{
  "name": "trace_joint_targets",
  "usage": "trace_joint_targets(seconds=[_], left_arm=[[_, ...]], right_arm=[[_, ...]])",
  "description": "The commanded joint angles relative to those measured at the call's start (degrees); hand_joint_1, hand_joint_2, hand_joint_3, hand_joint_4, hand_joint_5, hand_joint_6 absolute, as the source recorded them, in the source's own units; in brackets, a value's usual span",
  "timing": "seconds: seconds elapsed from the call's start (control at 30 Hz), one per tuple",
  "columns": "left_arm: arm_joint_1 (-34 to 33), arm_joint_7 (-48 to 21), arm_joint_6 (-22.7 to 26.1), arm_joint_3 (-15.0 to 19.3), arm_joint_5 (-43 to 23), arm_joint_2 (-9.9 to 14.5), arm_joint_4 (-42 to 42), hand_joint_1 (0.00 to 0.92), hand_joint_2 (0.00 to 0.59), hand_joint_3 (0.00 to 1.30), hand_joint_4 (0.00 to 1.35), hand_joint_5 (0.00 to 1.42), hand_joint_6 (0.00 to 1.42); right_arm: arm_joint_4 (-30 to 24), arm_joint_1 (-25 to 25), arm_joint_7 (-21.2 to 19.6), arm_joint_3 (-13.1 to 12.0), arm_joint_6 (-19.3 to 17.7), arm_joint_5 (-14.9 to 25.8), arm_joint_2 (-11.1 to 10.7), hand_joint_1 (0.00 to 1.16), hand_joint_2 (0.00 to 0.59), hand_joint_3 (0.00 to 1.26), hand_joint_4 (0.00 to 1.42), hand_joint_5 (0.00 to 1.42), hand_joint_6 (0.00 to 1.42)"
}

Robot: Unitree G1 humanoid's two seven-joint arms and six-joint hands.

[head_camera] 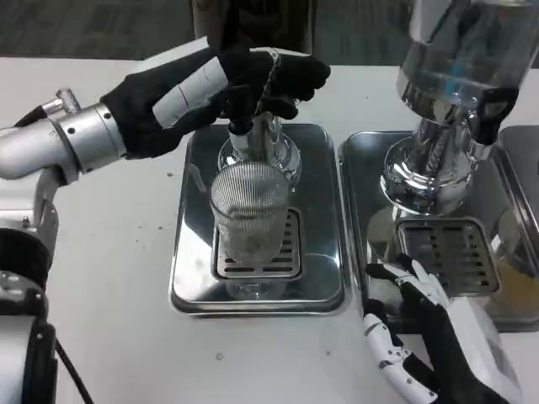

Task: Grasp the cup under the faucet to collect the drink, then remove the cup.

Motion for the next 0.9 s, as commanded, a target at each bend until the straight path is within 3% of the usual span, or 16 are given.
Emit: trace_joint_targets(seconds=[0.03,0.63,0.9], left_arm=[[1.1,1.2,-0.7,-0.8,2.1,0.4,1.6,0.0,0.023,0.26,0.14,0.14,0.08],[1.2,3.5,-4.1,-1.1,4.0,0.8,2.4,0.0,0.023,0.26,0.15,0.16,0.09],[1.7,5.3,-4.7,-2.4,4.8,-0.7,1.0,0.0,0.023,0.26,0.15,0.16,0.09]], right_arm=[[0.2,-0.2,0.1,-0.1,0.6,-0.2,0.1,0.25,0.517,0.23,0.04,0.01,0.11],[0.8,-0.8,-0.4,0.1,0.4,-0.1,0.4,0.26,0.517,0.24,0.04,0.01,0.11],[-0.1,0.6,0.2,-2.2,-1.5,2.4,-1.4,0.26,0.514,0.24,0.04,0.02,0.11]])
